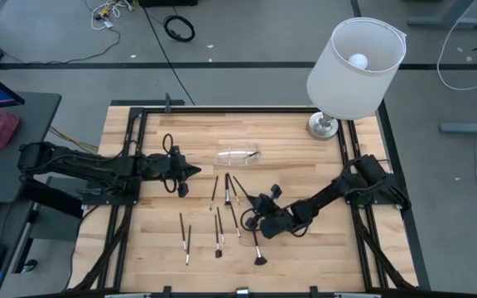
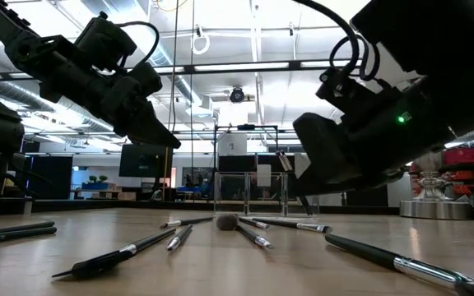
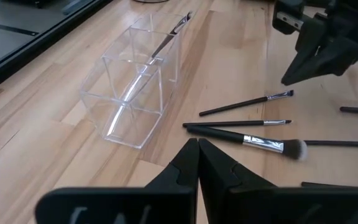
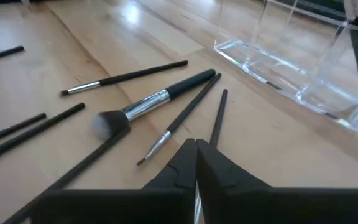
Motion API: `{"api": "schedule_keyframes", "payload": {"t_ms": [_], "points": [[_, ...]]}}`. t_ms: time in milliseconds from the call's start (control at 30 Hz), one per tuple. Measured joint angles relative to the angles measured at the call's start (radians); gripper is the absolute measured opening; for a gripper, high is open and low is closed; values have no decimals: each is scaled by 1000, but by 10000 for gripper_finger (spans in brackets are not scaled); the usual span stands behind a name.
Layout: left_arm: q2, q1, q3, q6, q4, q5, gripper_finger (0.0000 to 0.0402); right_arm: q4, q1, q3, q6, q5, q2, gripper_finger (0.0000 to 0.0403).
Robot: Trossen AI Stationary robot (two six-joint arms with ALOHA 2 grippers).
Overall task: Put items in baskets/containers
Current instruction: Put the black eyeshadow brush into the transparent organizer
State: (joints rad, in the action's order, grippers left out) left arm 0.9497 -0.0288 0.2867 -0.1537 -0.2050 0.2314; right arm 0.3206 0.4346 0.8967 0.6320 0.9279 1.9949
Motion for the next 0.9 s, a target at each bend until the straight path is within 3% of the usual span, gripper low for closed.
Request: {"api": "schedule_keyframes", "payload": {"t_ms": [367,667,900], "points": [[0,0,0,0,1,0,12,14,0,0,-8,-1,0,104],[0,0,0,0,3,0,12,22,0,0,74,-19,98,123],[0,0,0,4,8,0,12,65,3,2,117,24,152,125]]}}
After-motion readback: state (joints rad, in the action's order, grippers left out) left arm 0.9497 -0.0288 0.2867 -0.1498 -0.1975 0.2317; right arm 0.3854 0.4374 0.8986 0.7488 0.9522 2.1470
